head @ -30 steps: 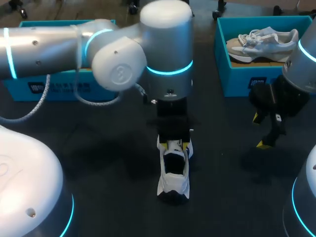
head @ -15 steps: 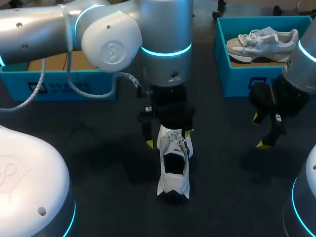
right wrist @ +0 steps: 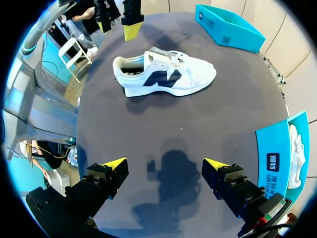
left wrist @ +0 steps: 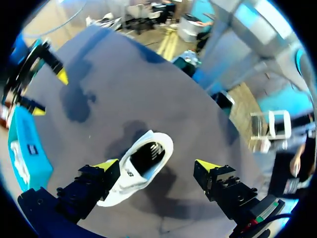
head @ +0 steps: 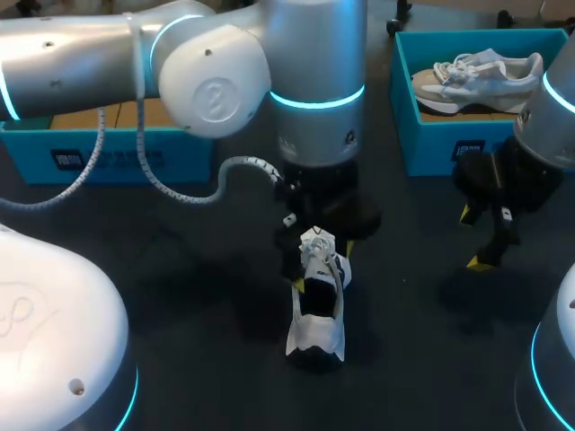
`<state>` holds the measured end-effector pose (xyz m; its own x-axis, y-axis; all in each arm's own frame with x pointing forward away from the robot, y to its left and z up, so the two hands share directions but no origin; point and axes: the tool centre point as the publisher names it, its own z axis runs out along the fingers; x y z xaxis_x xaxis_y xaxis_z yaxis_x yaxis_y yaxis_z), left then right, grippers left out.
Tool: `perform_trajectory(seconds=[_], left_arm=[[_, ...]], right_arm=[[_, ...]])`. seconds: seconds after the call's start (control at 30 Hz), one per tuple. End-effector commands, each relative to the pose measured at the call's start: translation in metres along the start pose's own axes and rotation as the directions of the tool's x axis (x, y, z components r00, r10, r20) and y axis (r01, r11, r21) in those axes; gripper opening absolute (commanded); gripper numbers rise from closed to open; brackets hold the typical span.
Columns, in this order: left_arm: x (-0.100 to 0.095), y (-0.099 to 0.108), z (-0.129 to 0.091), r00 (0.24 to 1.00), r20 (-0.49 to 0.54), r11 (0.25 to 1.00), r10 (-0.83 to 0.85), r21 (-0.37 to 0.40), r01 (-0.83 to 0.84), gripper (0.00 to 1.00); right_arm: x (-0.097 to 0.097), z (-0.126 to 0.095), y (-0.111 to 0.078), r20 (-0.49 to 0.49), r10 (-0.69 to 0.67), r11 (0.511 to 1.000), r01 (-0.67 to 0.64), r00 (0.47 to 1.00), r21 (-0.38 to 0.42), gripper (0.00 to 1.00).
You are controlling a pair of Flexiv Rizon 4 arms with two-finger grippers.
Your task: Take the shoe out of the shoebox, open the shoe tongue, remove and reinsert the insole, then place the shoe into the shoebox
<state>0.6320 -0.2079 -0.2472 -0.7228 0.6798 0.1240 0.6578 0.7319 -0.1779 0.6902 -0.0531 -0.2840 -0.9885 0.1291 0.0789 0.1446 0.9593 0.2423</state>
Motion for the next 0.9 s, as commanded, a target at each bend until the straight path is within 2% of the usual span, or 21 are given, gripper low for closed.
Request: perform_trajectory(seconds=[0.03,0.13,0.17,0.33,0.6,0.9], left_arm=[[0.007,0.002,0.005,0.921,0.096,0.926,-0.378,0.036,0.376,1.00],[0.010,0.006,0.014,0.874,0.058,0.875,-0.482,0.083,0.477,1.00],[0.013,0.007,0.019,0.845,0.054,0.846,-0.532,0.083,0.527,1.00],[0.022,0.003,0.036,0.792,0.019,0.790,-0.611,0.074,0.608,1.00],[0.031,-0.009,0.061,0.770,0.065,0.773,-0.635,0.042,0.633,1.00],[0.024,-0.015,0.095,0.750,0.095,0.754,-0.655,0.015,0.656,1.00]], right_arm=[[0.000,0.001,0.000,0.000,-0.001,1.000,0.001,1.000,0.001,1.00],[0.000,0.001,0.000,0.000,-0.001,1.000,0.001,1.000,0.001,1.00],[0.000,0.001,0.000,0.000,-0.001,1.000,0.001,1.000,0.001,1.00],[0.000,0.001,0.000,0.000,-0.001,1.000,0.001,1.000,0.001,1.00],[0.000,0.001,0.000,0.000,-0.001,1.000,0.001,1.000,0.001,1.00],[0.000,0.001,0.000,0.000,-0.001,1.000,0.001,1.000,0.001,1.00]])
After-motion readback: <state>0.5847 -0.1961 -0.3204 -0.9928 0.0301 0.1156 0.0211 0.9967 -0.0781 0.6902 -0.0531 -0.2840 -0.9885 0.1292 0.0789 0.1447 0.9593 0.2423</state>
